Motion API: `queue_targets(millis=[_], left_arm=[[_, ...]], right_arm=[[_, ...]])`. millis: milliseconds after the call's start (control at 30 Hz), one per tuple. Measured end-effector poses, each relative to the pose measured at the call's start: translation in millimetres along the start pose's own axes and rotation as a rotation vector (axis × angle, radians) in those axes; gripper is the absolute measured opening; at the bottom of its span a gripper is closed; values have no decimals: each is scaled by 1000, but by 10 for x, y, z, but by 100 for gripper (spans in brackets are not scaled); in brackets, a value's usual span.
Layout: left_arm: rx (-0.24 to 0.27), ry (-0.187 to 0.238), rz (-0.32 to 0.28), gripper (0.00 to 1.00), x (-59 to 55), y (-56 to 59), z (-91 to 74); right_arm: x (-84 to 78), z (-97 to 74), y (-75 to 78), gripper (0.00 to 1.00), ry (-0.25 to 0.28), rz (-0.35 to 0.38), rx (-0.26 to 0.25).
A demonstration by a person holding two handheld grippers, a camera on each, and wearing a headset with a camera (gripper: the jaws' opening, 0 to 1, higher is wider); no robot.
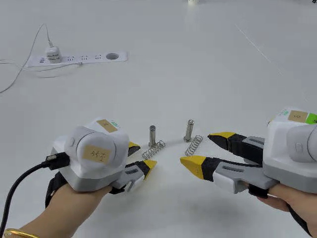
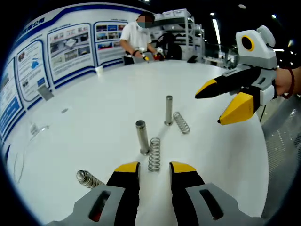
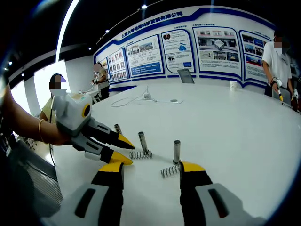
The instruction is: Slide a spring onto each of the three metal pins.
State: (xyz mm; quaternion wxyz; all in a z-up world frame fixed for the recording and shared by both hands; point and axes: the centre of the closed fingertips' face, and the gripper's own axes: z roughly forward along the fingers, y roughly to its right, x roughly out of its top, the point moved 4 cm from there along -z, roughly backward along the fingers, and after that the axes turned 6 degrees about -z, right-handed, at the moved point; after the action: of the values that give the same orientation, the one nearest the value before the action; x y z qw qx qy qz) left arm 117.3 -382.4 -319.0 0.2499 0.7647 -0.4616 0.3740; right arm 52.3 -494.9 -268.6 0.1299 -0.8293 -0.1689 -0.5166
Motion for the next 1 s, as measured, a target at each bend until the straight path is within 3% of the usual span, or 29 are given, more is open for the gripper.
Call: queue_targets(millis=[300, 633, 833, 1000], left_arm=[[4, -32, 20, 18, -12, -40, 55], [-17, -45, 45, 11, 1, -8, 61], [-19, -57, 93, 10, -17, 30, 26], [-6, -46, 71, 10, -15, 52, -60]], right_arm=[[-32, -2, 15, 48, -7, 13, -8], [-8, 6, 39, 48, -10, 20, -9], [29, 20, 29, 48, -14, 11, -8], [80, 14, 11, 47, -1, 31, -4]])
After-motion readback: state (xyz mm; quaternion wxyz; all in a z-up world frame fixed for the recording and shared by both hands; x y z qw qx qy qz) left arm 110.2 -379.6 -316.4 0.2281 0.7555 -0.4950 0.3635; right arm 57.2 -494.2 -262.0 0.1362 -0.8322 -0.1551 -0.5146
